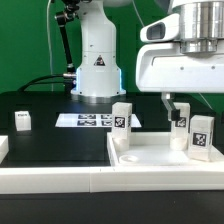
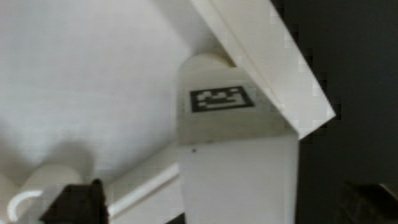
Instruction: Assemble square table
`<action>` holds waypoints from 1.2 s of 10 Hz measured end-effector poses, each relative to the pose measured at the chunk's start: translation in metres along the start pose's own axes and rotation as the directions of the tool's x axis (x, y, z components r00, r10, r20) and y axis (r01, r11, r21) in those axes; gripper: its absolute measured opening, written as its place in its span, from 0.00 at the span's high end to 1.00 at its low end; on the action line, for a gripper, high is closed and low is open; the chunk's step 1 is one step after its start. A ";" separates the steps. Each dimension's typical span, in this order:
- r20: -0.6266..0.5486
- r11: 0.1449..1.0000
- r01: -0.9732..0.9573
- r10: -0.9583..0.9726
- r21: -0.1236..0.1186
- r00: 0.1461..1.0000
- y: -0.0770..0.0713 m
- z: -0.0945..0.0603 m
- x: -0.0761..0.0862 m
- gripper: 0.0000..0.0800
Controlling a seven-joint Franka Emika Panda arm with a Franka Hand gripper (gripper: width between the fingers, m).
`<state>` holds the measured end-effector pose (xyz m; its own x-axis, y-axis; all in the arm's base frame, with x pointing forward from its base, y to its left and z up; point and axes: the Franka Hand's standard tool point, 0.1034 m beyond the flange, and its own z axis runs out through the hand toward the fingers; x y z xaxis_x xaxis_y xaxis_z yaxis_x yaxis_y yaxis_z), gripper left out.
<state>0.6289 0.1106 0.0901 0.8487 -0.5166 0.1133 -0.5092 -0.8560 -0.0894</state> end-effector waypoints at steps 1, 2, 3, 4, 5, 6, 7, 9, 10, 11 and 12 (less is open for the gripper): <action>-0.003 0.999 0.053 -0.053 -0.005 0.999 0.001 0.001 0.000 0.21; -0.003 0.997 0.078 -0.078 -0.005 0.997 0.002 0.001 0.001 0.37; -0.002 0.998 0.070 -0.070 -0.005 0.998 0.002 0.001 0.001 0.37; -0.003 0.998 0.058 -0.058 -0.004 0.998 0.002 0.000 0.001 0.58; -0.003 1.000 0.031 -0.031 -0.004 1.000 0.002 0.001 0.001 0.64; -0.002 1.000 0.020 -0.021 -0.004 1.000 0.002 0.001 0.001 0.64; -0.003 0.998 -0.062 0.062 -0.004 0.998 0.002 0.001 0.001 0.64; -0.003 0.972 -0.234 0.234 -0.004 0.972 0.004 0.001 0.001 0.64; -0.002 0.950 -0.313 0.313 -0.005 0.950 0.004 0.001 0.000 0.64; -0.001 0.915 -0.404 0.404 -0.006 0.915 0.003 0.001 -0.002 0.64; -0.002 0.884 -0.467 0.467 -0.006 0.884 0.002 0.001 -0.002 0.64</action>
Offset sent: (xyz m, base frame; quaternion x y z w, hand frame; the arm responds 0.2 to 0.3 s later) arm 0.0000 0.0000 0.0000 0.0000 0.0000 0.0000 1.0000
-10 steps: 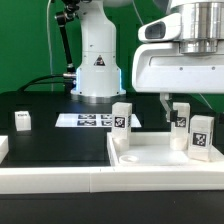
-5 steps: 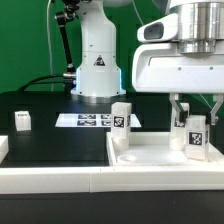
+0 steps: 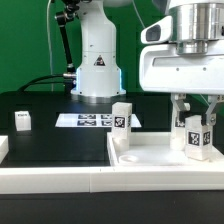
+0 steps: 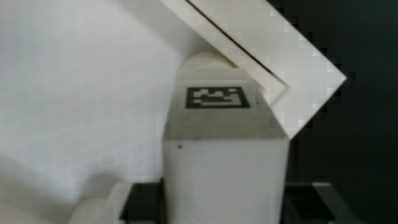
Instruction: Assemble square table
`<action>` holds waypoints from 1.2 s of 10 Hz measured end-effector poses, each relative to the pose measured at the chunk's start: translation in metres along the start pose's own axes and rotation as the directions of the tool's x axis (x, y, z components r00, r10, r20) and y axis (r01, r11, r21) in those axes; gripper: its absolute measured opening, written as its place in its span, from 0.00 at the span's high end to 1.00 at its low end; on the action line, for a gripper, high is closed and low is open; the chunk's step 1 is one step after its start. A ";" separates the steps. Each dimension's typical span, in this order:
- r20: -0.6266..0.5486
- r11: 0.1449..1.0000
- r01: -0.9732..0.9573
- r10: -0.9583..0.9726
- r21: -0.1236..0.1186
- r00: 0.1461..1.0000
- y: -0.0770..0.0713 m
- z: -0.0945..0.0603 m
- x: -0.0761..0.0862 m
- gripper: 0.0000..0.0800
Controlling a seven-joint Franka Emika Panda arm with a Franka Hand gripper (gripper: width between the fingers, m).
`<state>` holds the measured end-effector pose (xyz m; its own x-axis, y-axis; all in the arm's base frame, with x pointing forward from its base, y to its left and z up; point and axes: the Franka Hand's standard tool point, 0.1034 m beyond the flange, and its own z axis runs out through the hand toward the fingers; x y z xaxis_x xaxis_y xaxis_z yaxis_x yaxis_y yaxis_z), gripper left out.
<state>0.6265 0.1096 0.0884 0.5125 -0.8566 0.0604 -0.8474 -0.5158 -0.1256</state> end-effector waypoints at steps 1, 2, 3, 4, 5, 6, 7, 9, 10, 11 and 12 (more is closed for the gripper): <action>0.001 0.997 -0.079 0.079 0.000 0.997 0.001 0.000 0.000 0.64; 0.004 0.979 -0.203 0.203 0.001 0.979 0.001 0.001 0.000 0.64; 0.017 0.949 -0.315 0.315 0.007 0.949 0.002 0.001 0.000 0.64; 0.032 0.894 -0.447 0.447 0.002 0.894 0.003 0.001 0.000 0.64; 0.038 0.850 -0.527 0.527 0.001 0.849 0.003 0.002 -0.001 0.64; 0.053 0.788 -0.615 0.614 0.005 0.787 0.003 0.002 -0.001 0.64; 0.062 0.730 -0.684 0.682 0.004 0.729 0.002 0.002 -0.002 0.64; 0.069 0.571 -0.821 0.819 0.000 0.569 -0.002 0.001 -0.007 0.64; 0.071 0.531 -0.847 0.845 -0.004 0.529 -0.002 0.001 -0.007 0.64; 0.077 0.505 -0.863 0.861 -0.007 0.503 -0.002 0.001 -0.007 0.64; 0.082 0.491 -0.871 0.869 -0.009 0.489 -0.002 0.001 -0.007 0.64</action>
Offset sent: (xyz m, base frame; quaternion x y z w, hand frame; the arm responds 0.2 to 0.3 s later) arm -0.0069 0.0023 -0.0016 -0.0121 -0.0481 0.3739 0.9261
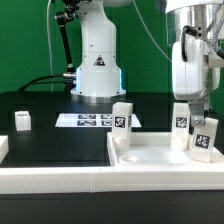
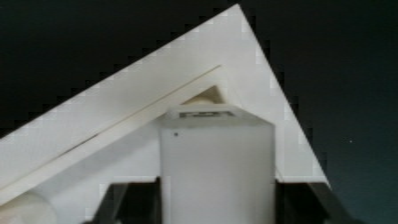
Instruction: Assemble square table
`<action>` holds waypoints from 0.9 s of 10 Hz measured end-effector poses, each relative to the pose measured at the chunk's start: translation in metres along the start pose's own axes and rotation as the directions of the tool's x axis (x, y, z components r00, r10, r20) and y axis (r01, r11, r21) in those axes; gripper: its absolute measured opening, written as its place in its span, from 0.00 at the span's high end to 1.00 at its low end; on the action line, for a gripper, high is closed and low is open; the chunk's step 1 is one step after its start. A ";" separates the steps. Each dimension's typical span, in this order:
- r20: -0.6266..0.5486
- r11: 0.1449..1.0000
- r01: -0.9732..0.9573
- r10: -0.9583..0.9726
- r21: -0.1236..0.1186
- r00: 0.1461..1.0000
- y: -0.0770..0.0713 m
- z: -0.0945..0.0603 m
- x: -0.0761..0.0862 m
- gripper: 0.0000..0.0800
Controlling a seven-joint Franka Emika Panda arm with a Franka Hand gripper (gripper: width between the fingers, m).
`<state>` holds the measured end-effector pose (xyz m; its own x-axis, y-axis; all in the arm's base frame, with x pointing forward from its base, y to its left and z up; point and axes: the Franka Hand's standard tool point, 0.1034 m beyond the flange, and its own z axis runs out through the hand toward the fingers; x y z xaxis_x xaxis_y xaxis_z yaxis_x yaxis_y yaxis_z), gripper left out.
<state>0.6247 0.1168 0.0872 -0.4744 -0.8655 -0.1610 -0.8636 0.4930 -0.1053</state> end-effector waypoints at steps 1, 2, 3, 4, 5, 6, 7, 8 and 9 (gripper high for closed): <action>0.002 1.000 0.023 -0.023 0.000 1.000 0.000 0.000 0.000 0.63; 0.001 1.000 0.032 -0.032 -0.001 1.000 0.000 0.001 0.000 0.63; 0.000 0.999 0.038 -0.038 -0.001 0.999 0.000 0.001 0.001 0.36; -0.008 0.993 0.115 -0.115 -0.007 0.993 0.001 0.001 0.001 0.36; -0.011 0.985 0.168 -0.169 -0.030 0.986 0.003 0.002 -0.001 0.22; -0.010 0.971 0.237 -0.237 -0.042 0.971 0.004 0.001 -0.003 0.19; -0.012 0.938 0.344 -0.345 -0.051 0.939 0.004 0.000 -0.004 0.19; -0.012 0.915 0.400 -0.401 -0.051 0.916 0.003 0.000 -0.005 0.19; -0.010 0.893 0.447 -0.448 -0.048 0.894 0.003 0.000 -0.005 0.19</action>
Offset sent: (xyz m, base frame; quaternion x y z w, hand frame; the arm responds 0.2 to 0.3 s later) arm 0.0023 -0.0058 0.0027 -0.0114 0.0429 -0.1569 0.9866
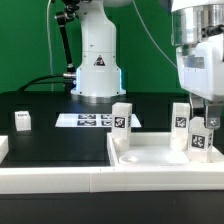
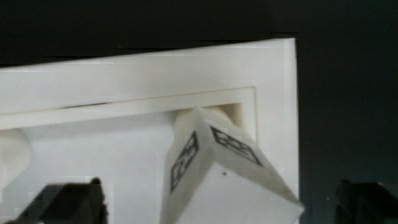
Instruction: Assemble square table
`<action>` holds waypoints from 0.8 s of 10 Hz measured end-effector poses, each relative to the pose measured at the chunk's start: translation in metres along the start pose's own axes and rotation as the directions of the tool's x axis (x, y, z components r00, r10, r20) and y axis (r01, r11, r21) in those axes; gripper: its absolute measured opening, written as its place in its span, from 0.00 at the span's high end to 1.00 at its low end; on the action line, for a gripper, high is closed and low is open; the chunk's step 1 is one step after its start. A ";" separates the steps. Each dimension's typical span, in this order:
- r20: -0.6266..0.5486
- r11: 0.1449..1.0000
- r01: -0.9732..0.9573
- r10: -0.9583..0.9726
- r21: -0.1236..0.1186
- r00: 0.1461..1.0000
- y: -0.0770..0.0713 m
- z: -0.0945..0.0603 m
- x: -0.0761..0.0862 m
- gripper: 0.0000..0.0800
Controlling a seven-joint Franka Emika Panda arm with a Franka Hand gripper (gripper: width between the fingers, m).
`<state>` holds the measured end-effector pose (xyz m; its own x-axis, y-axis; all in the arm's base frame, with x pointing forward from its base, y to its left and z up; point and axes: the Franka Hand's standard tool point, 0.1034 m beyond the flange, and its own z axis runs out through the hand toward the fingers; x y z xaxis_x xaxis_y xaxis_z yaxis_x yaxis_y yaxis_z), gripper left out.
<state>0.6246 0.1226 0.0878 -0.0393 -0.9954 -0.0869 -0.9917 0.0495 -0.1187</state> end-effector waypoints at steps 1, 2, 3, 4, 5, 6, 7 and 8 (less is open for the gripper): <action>-0.001 0.996 0.090 -0.090 0.000 0.996 0.000 0.000 0.001 0.19; -0.001 0.992 0.125 -0.125 0.000 0.992 0.000 0.000 0.001 0.19; -0.002 0.976 0.219 -0.219 0.000 0.976 0.000 0.000 0.001 0.19; -0.005 0.952 0.307 -0.307 -0.010 0.952 0.000 0.000 0.002 0.19; -0.017 0.910 0.412 -0.413 -0.033 0.911 -0.001 -0.001 0.001 0.19; -0.018 0.856 0.516 -0.517 -0.034 0.856 -0.004 -0.003 0.002 0.19; -0.016 0.814 0.580 -0.580 -0.034 0.814 -0.006 -0.004 0.004 0.19; -0.015 0.758 0.651 -0.652 -0.035 0.758 -0.006 -0.004 0.007 0.19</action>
Offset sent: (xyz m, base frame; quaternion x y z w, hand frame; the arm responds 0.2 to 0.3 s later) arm 0.0000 0.0000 0.0000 0.0000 0.0000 -0.1938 0.9810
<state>0.6302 0.1145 0.0922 0.6146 -0.7884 0.0263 -0.7819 -0.6133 -0.1121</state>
